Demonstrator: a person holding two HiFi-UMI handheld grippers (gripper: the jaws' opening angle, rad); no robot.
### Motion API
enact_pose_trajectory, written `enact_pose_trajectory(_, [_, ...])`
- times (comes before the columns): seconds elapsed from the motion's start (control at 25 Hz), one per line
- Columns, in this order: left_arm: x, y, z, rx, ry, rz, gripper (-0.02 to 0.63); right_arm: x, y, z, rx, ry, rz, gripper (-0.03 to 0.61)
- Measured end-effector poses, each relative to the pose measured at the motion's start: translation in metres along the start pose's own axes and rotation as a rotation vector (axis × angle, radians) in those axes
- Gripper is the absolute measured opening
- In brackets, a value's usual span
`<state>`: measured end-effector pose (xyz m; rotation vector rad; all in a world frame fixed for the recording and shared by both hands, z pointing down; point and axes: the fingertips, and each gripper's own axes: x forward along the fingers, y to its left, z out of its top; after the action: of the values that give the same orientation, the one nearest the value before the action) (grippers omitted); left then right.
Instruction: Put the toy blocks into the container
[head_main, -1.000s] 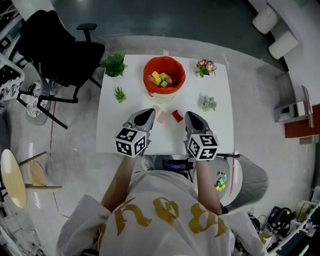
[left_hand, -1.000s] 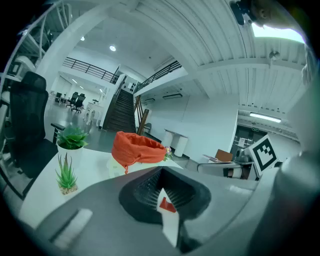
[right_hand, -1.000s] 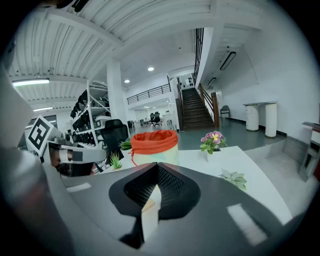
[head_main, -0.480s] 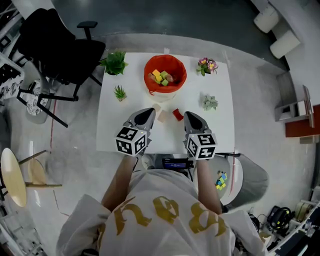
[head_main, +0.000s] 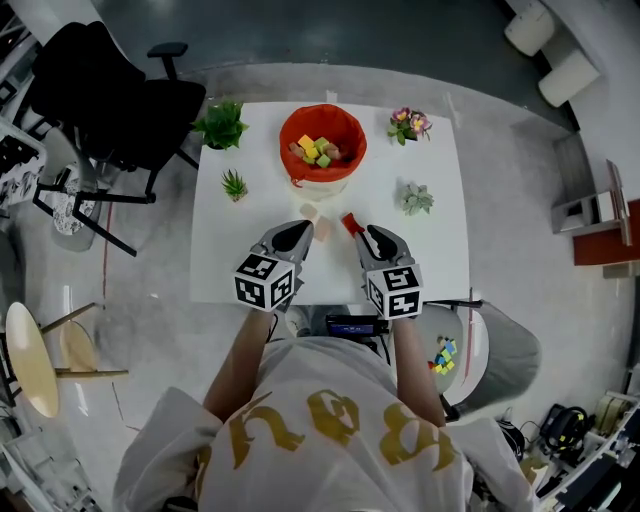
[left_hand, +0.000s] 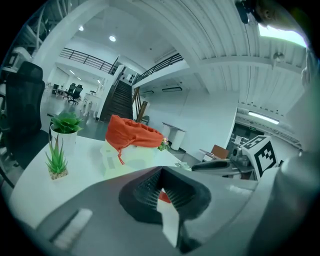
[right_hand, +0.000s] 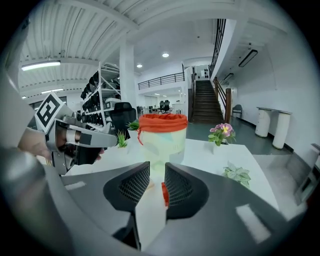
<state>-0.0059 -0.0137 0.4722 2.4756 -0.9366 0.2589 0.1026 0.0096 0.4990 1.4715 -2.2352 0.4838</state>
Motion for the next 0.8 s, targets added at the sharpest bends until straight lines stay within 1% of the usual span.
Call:
enact_pose_trajectory(0.12, [0.004,-0.001,-0.005,0.002,0.015,-0.005,0.000,0.001,-0.002,-0.004,0.001,0.014,0.000,0.127])
enact_pose_trajectory(0.2, [0.007,0.001,-0.009,0.000,0.030,0.000,0.000,0.002,-0.004,-0.008,0.003,0.028,-0.001,0.155])
enact_pose_trajectory(0.52, [0.018,0.003,-0.020,-0.007,0.073,-0.001,0.000,0.008,-0.010,-0.028,-0.014,0.084,0.006,0.161])
enact_pose_trajectory(0.8, [0.029,0.012,-0.040,-0.029,0.122,0.010,0.000,0.022,-0.013,-0.054,-0.043,0.161,0.021,0.164])
